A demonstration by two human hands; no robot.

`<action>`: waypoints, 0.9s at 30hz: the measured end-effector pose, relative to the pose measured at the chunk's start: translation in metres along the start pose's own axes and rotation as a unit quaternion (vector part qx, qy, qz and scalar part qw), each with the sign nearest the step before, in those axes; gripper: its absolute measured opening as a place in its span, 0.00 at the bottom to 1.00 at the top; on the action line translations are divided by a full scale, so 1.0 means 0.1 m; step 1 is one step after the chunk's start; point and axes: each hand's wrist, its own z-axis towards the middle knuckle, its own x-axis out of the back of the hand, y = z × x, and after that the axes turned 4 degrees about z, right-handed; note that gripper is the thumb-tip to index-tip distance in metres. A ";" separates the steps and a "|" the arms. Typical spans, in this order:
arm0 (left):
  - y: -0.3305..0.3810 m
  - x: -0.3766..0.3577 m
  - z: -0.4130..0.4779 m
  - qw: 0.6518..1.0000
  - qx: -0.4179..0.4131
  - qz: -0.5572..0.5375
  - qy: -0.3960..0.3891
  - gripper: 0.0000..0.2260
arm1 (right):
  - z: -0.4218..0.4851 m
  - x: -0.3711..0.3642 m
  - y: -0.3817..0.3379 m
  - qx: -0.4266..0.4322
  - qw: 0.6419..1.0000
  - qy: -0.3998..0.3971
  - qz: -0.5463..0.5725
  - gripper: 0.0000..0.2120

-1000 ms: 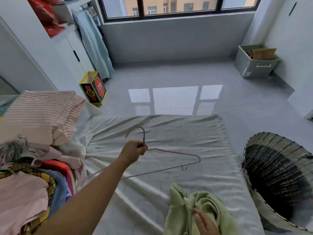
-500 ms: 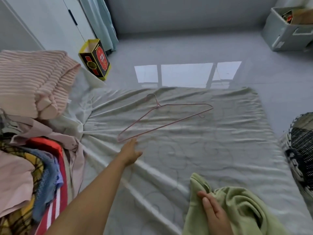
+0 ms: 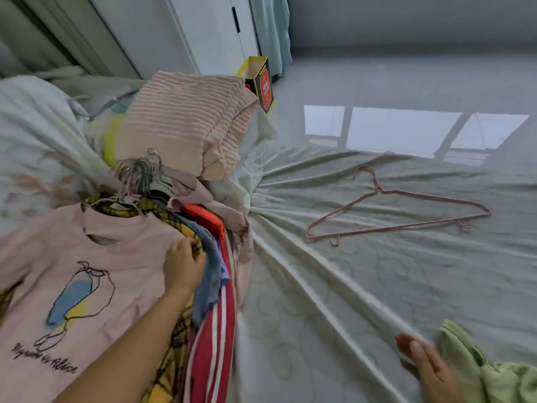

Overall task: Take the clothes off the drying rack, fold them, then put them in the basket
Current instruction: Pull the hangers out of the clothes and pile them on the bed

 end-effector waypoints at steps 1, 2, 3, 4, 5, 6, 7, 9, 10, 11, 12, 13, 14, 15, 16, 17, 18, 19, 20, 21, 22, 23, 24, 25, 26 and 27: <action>-0.19 0.11 0.09 0.998 0.047 0.038 0.010 0.20 | -0.06 -0.11 0.00 -0.003 1.000 0.001 0.004 0.57; -0.37 0.21 0.15 0.993 0.095 0.070 0.012 0.25 | -0.10 -0.20 0.06 -0.009 1.000 0.003 0.002 0.56; -0.58 0.26 0.23 0.988 0.131 0.083 0.000 0.29 | -0.15 -0.32 0.09 -0.015 1.000 0.003 -0.007 0.54; -0.74 0.30 0.28 0.984 0.158 0.073 -0.028 0.32 | -0.20 -0.40 0.12 -0.017 1.000 -0.005 -0.003 0.53; -0.90 0.28 0.36 0.983 0.166 0.027 -0.073 0.33 | -0.24 -0.50 0.14 -0.018 1.000 -0.015 0.000 0.51; -1.01 0.24 0.40 0.979 0.147 -0.038 -0.136 0.33 | -0.28 -0.58 0.17 -0.016 1.000 -0.021 -0.011 0.48; -1.06 0.17 0.40 0.969 0.117 -0.084 -0.201 0.31 | -0.31 -0.66 0.18 -0.009 0.999 -0.029 -0.025 0.42; -1.12 -0.04 0.35 0.962 0.067 -0.045 -0.260 0.28 | -0.33 -0.82 0.23 -0.013 0.998 -0.050 -0.041 0.23; -1.10 -0.13 0.30 0.967 0.048 -0.005 -0.249 0.25 | -0.34 -0.85 0.26 -0.027 0.998 -0.049 -0.040 0.16; -1.08 -0.18 0.26 0.978 0.033 0.026 -0.204 0.19 | -0.36 -0.90 0.23 -0.047 0.996 -0.055 -0.045 0.13; -1.03 -0.19 0.22 0.987 0.023 0.030 -0.155 0.12 | -0.37 -0.95 0.20 -0.060 0.995 -0.060 -0.050 0.12; -1.00 -0.16 0.20 0.991 0.023 0.005 -0.128 0.07 | -0.38 -0.97 0.18 -0.064 0.995 -0.061 -0.051 0.12; -0.97 -0.11 0.20 0.993 0.018 -0.032 -0.109 0.08 | -0.42 -0.98 0.15 -0.063 0.994 -0.072 -0.047 0.14; -0.96 -0.04 0.21 0.993 0.010 -0.063 -0.103 0.12 | -0.48 -1.03 0.08 -0.056 0.994 -0.086 -0.046 0.21; -0.93 0.06 0.19 0.989 -0.007 -0.096 -0.111 0.14 | -0.54 -1.06 0.02 -0.047 0.993 -0.096 -0.056 0.32; -0.89 0.17 0.17 0.983 -0.026 -0.126 -0.132 0.15 | -0.59 -1.08 -0.03 -0.042 0.992 -0.090 -0.074 0.42; -0.85 0.29 0.12 0.976 -0.051 -0.151 -0.150 0.16 | -0.63 -1.10 -0.06 -0.035 0.993 -0.080 -0.084 0.48; -0.79 0.41 0.05 0.966 -0.069 -0.178 -0.173 0.16 | -0.67 -1.11 -0.11 -0.030 0.993 -0.080 -0.083 0.50; -0.71 0.55 -0.03 0.954 -0.077 -0.208 -0.202 0.15 | -0.71 -1.15 -0.17 -0.035 0.992 -0.081 -0.086 0.49; -0.64 0.67 -0.13 0.942 -0.086 -0.229 -0.231 0.14 | -0.75 -1.19 -0.22 -0.033 0.992 -0.078 -0.090 0.46; -0.55 0.79 -0.24 0.933 -0.103 -0.228 -0.261 0.14 | -0.78 -1.25 -0.30 -0.041 0.993 -0.078 -0.082 0.39; -0.46 0.89 -0.35 0.929 -0.133 -0.201 -0.281 0.14 | -0.81 -1.29 -0.37 -0.046 0.993 -0.085 -0.063 0.30; -0.37 1.01 -0.44 0.924 -0.165 -0.162 -0.304 0.16 | -0.84 -1.32 -0.46 -0.068 0.992 -0.090 -0.057 0.21; -0.27 1.12 -0.55 0.916 -0.198 -0.137 -0.320 0.16 | -0.84 -1.35 -0.48 -0.092 0.990 -0.096 -0.052 0.16; -0.14 1.20 -0.69 0.908 -0.224 -0.120 -0.334 0.16 | -0.86 -1.35 -0.50 -0.111 0.987 -0.104 -0.042 0.15; -0.03 1.32 -0.83 0.896 -0.243 -0.120 -0.353 0.16 | -0.91 -1.36 -0.55 -0.120 0.985 -0.120 -0.034 0.15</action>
